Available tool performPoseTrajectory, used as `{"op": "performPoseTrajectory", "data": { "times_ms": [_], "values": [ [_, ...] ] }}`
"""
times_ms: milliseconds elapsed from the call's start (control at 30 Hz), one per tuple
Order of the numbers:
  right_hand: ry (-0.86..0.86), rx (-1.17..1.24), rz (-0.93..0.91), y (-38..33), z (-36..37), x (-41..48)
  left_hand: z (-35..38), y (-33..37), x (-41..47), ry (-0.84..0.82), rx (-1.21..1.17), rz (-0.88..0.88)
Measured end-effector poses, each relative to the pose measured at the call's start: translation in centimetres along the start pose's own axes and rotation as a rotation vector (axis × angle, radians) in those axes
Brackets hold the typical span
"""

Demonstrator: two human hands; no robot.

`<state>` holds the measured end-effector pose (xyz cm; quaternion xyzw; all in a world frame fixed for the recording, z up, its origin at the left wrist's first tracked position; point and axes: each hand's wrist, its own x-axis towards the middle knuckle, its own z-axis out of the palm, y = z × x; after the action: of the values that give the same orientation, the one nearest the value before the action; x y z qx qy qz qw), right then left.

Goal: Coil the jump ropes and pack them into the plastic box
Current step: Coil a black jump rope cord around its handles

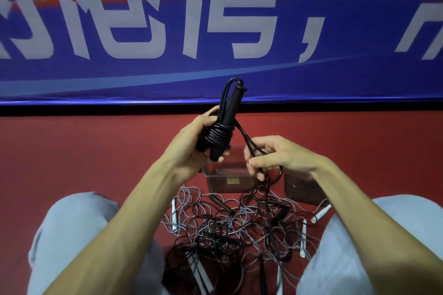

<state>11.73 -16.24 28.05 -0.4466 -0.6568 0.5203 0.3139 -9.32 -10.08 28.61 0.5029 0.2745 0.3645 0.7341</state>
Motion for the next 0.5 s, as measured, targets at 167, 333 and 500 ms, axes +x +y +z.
{"op": "performPoseTrajectory", "data": {
  "times_ms": [167, 333, 500],
  "values": [
    [-0.082, -0.154, 0.181, 0.5, 0.1, -0.3, -0.4, 0.5, 0.1, 0.188, -0.008, -0.003],
    [0.336, -0.666, 0.101, 0.9, 0.2, 0.3, -1.8, 0.6, 0.4, 0.460, 0.098, 0.096],
    [0.303, -0.784, -0.080, 0.3, 0.8, -0.7, -2.6, -0.7, 1.4, 0.489, 0.523, 0.237]
  ]
}}
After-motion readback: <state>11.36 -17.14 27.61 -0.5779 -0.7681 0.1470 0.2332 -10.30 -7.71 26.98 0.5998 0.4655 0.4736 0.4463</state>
